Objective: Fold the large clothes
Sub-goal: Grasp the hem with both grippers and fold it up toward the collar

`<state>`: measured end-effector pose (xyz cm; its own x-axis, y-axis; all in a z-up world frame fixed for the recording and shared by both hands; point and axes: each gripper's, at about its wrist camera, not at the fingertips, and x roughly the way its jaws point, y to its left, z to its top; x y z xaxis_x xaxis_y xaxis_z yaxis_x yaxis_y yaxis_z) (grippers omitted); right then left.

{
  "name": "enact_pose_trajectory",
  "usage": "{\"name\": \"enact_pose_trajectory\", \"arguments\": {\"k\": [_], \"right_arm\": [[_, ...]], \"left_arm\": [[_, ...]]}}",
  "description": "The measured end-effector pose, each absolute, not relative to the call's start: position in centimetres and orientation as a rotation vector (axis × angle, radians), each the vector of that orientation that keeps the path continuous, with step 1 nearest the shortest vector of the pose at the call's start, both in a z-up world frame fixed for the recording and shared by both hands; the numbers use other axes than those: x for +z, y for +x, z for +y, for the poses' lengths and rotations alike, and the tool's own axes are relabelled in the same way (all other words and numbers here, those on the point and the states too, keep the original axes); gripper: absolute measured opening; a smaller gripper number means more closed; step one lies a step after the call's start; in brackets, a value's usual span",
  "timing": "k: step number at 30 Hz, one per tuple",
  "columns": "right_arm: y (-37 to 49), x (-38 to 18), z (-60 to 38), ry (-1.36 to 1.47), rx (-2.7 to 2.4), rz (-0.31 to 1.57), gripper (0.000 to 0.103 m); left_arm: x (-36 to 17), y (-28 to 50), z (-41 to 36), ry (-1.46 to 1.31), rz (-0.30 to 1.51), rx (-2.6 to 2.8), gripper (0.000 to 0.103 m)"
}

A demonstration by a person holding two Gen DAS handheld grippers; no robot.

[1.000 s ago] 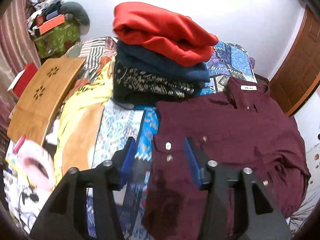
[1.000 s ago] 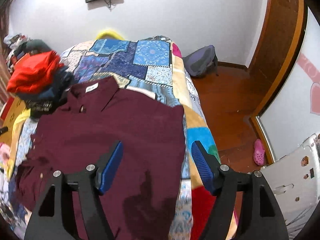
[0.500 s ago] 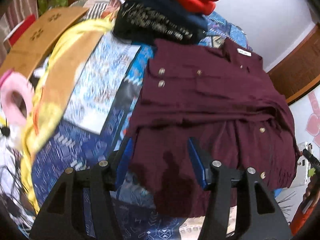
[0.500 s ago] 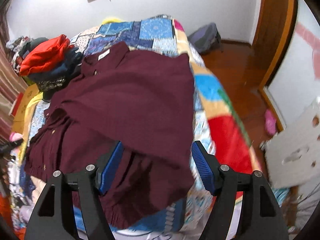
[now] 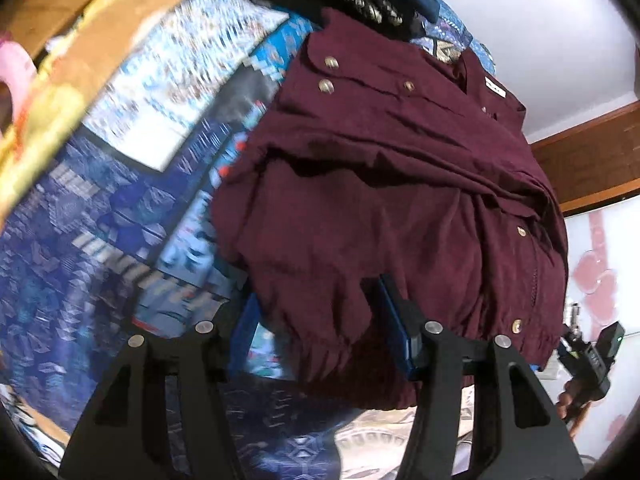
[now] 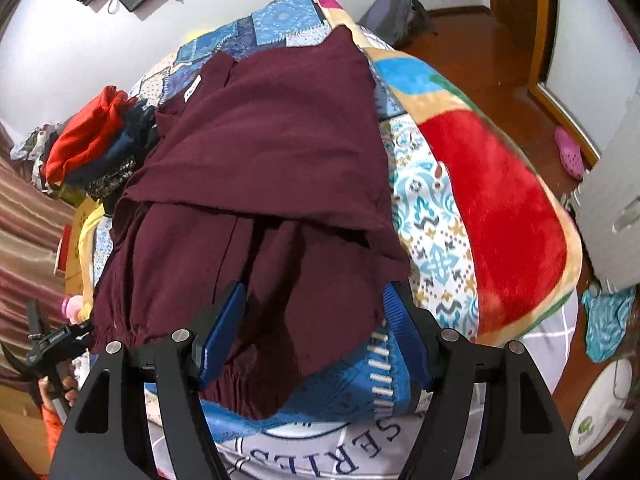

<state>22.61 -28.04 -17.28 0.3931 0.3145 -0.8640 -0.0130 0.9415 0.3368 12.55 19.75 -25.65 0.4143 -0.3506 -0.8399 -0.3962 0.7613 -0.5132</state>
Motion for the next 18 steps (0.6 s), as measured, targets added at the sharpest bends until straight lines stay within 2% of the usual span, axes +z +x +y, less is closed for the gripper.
{"name": "enact_pose_trajectory", "arguments": {"k": [10, 11, 13, 14, 16, 17, 18], "right_arm": [[22.0, -19.7, -28.9, 0.521, 0.251, 1.218, 0.068], [22.1, -19.8, -28.7, 0.547, 0.257, 1.214, 0.071], [22.3, -19.6, -28.0, 0.536, 0.26, 1.194, 0.071], [22.4, -19.4, -27.4, 0.512, 0.266, 1.177, 0.071], [22.3, -18.8, -26.5, 0.478, 0.286, 1.136, 0.066], [22.4, -18.5, -26.1, 0.467, 0.295, 1.123, 0.057], [22.5, -18.3, -25.8, 0.454, 0.305, 1.111, 0.042]], "left_arm": [[-25.0, 12.8, 18.7, -0.726, 1.152, -0.027, 0.057], [-24.8, 12.8, 18.7, -0.724, 1.148, -0.032, 0.056], [-24.4, 12.8, 18.4, -0.723, 1.13, -0.055, 0.047], [-24.1, 12.8, 18.3, -0.72, 1.122, -0.067, 0.046], [-23.2, 13.1, 18.0, -0.687, 1.093, -0.085, 0.039], [-22.6, 13.2, 17.9, -0.669, 1.074, -0.087, 0.036], [-22.0, 13.5, 17.8, -0.655, 1.061, -0.091, 0.034]]}}
